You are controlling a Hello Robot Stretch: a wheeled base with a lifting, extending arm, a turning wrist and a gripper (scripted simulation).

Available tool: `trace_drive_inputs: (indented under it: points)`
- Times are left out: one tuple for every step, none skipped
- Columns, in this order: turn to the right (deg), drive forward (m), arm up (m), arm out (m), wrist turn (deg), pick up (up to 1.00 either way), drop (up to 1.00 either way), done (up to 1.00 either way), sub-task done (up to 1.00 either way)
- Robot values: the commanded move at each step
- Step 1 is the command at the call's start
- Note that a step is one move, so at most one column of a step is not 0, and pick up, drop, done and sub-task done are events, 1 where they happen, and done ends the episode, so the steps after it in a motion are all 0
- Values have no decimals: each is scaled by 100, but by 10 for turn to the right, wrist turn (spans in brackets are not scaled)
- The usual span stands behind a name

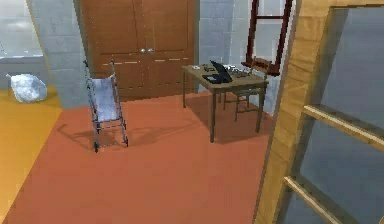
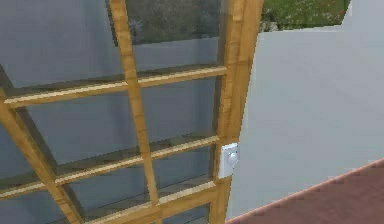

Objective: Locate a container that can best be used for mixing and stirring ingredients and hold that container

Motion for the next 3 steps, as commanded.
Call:
trace_drive_inputs:
  points:
    - [-150, 0, 0, 0, 0, 0, 0, 0, 0]
    - [0, 30, 0, 0, 0, 0, 0, 0, 0]
    - [-450, 0, 0, 0, 0, 0, 0, 0, 0]
